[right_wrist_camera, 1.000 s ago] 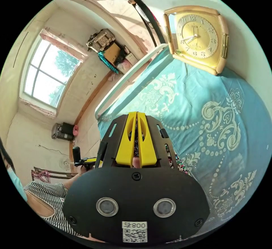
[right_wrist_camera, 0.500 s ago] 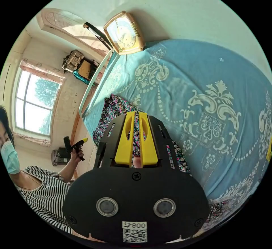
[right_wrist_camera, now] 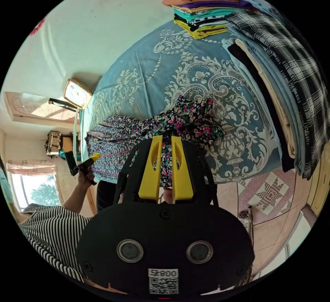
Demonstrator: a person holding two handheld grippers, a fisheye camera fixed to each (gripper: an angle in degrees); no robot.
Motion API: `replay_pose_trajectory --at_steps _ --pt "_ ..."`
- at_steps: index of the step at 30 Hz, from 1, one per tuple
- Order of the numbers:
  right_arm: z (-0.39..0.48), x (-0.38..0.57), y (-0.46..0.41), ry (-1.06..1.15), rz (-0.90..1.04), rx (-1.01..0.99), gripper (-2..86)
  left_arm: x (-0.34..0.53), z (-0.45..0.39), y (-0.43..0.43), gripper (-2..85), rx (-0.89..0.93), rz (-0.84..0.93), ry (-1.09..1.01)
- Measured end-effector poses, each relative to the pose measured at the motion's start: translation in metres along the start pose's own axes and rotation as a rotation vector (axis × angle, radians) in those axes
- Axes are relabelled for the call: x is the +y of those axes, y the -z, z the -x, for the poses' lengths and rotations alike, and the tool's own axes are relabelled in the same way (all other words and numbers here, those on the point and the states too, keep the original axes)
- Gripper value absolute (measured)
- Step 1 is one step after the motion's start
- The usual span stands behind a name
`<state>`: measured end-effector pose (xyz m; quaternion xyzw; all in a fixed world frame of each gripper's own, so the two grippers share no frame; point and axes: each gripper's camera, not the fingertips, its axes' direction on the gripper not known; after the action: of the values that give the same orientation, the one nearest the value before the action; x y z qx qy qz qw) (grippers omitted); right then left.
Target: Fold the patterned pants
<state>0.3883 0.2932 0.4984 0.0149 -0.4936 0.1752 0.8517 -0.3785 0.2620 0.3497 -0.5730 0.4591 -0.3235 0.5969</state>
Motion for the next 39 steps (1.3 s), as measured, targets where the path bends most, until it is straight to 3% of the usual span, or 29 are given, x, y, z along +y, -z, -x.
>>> replay_pose_trajectory --at_steps 11,16,22,27,33,39 --pt "-0.069 -0.003 0.081 0.035 -0.073 -0.007 6.8 -0.151 -0.074 -0.107 7.2 -0.289 0.209 -0.096" --pt "-0.093 -0.011 0.105 0.057 -0.053 0.101 7.3 -0.195 -0.094 -0.146 6.7 -0.351 0.288 -0.102" --pt "-0.129 -0.01 0.122 0.021 0.017 0.042 2.3 -0.234 -0.114 -0.175 2.1 -0.385 0.319 -0.073" --pt "-0.131 0.005 0.17 0.082 -0.055 -0.004 0.3 -0.256 -0.139 -0.171 0.7 -0.35 0.243 -0.092" --pt "-0.112 0.02 0.28 0.234 -0.269 -0.079 0.3 -0.293 -0.178 -0.132 0.6 -0.28 0.018 -0.157" --pt "-0.092 -0.052 0.344 0.309 -0.34 -0.036 1.1 -0.395 -0.185 -0.112 2.7 -0.318 -0.162 -0.123"
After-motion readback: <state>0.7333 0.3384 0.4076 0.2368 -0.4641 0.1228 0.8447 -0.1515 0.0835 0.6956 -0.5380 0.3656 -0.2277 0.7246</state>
